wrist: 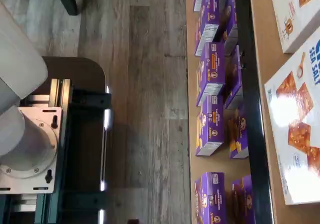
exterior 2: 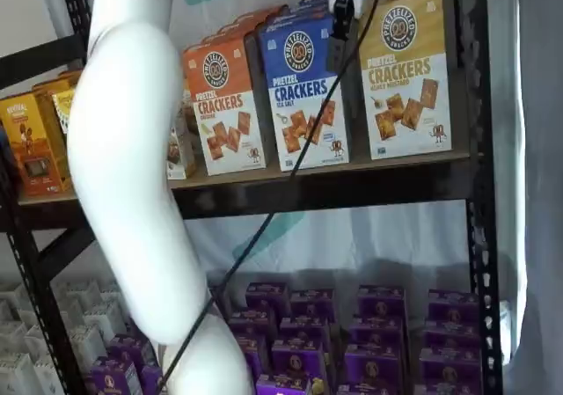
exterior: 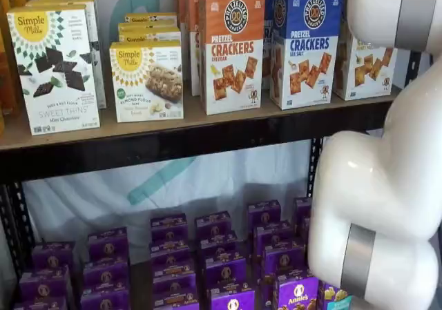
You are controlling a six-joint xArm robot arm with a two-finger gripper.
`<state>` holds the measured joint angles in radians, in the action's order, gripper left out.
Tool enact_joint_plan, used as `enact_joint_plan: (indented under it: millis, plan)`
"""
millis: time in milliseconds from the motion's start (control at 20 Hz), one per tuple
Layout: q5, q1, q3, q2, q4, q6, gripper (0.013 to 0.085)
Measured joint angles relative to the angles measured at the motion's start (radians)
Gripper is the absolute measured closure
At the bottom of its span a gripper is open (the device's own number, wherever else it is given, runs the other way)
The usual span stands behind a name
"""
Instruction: Retrieve the yellow and white box located on the top shelf, the sixth one from the left
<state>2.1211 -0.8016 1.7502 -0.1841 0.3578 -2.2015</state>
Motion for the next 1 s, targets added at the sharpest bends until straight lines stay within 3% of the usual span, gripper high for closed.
enact_joint_plan:
  millis: [100,150,350,600,1000]
  plan:
    - [0.036,0.042,0.012,0.003,-0.095,-0.011,0.0130]
    - [0.040,0.049,-0.003,-0.010,-0.118,-0.016,0.0130]
    - [0.021,0.038,-0.060,-0.055,-0.114,-0.025,0.0130]
    - [0.003,-0.015,-0.068,-0.071,-0.030,-0.029,0.0130]
    - [-0.038,-0.120,-0.018,-0.048,0.187,0.006,0.0130]
